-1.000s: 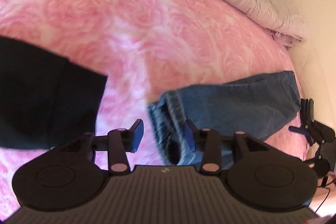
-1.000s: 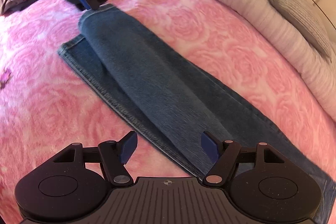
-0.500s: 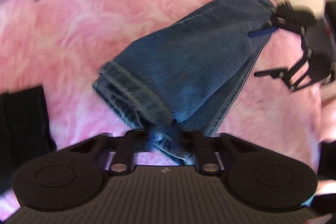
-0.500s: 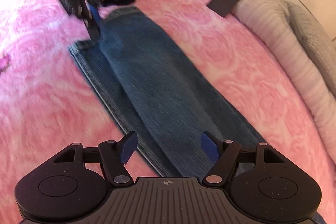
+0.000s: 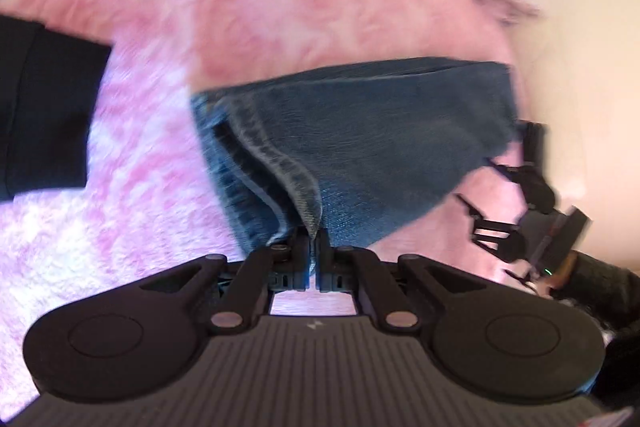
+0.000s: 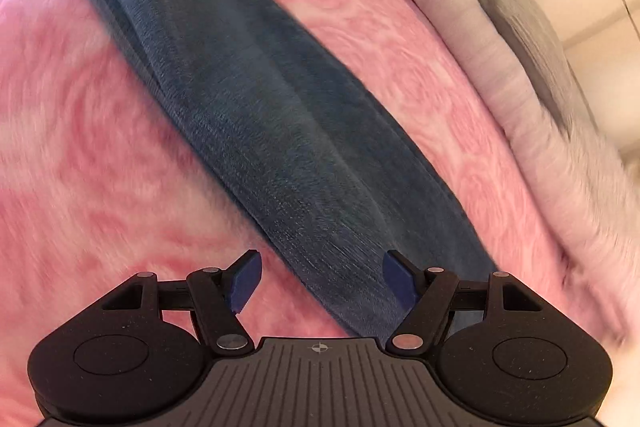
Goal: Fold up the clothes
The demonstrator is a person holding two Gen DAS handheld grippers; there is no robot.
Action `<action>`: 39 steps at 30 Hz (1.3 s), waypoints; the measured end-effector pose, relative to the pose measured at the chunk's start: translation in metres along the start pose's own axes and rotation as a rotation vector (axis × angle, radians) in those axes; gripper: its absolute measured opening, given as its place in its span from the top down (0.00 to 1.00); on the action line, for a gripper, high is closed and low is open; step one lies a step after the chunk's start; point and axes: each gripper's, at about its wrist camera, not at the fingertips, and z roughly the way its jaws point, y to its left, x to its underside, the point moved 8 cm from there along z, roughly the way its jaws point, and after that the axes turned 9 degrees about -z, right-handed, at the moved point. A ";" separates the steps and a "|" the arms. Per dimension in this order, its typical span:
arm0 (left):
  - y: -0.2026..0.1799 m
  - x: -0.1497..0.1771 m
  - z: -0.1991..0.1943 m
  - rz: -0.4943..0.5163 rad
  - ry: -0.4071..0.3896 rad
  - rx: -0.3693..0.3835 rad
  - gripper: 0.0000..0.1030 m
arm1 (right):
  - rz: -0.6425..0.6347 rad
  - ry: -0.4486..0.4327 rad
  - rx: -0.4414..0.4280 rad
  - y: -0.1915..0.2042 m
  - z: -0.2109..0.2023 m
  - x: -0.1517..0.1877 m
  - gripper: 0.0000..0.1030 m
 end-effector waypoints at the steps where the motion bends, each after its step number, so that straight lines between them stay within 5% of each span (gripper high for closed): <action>1: 0.004 0.000 0.005 -0.017 -0.017 -0.034 0.98 | -0.016 -0.019 0.004 0.002 0.004 0.000 0.32; 5: 0.009 0.004 0.013 0.016 -0.044 -0.132 0.82 | 0.029 -0.061 0.013 -0.011 0.011 -0.002 0.32; 11: 0.000 -0.002 -0.015 0.039 -0.058 -0.089 0.76 | 0.166 -0.014 -0.135 -0.033 -0.001 0.004 0.32; 17: 0.014 -0.035 -0.024 -0.065 -0.181 -0.049 0.72 | 0.193 -0.123 -0.223 -0.044 -0.027 -0.025 0.32; 20: 0.017 -0.047 -0.006 -0.083 -0.201 -0.022 0.79 | 0.176 -0.150 -0.211 -0.053 -0.014 -0.052 0.32; 23: 0.016 -0.056 0.004 -0.088 -0.236 0.016 1.00 | 0.166 -0.151 -0.219 -0.059 0.016 -0.077 0.32; 26: 0.023 -0.060 -0.009 -0.122 -0.361 0.025 1.00 | 0.135 -0.131 -0.209 -0.060 0.047 -0.094 0.32; 30: 0.040 -0.058 0.002 -0.180 -0.388 0.034 0.99 | 0.168 -0.093 -0.215 -0.063 0.076 -0.105 0.32; 34: 0.046 -0.061 0.006 -0.234 -0.388 0.080 0.95 | 0.176 -0.078 -0.214 -0.062 0.075 -0.111 0.32; 37: 0.046 -0.051 -0.015 -0.209 -0.422 0.043 0.73 | 0.178 -0.100 -0.219 -0.059 0.056 -0.112 0.32; 39: 0.045 -0.039 -0.032 -0.181 -0.444 0.018 0.73 | 0.178 -0.122 -0.233 -0.049 0.040 -0.114 0.32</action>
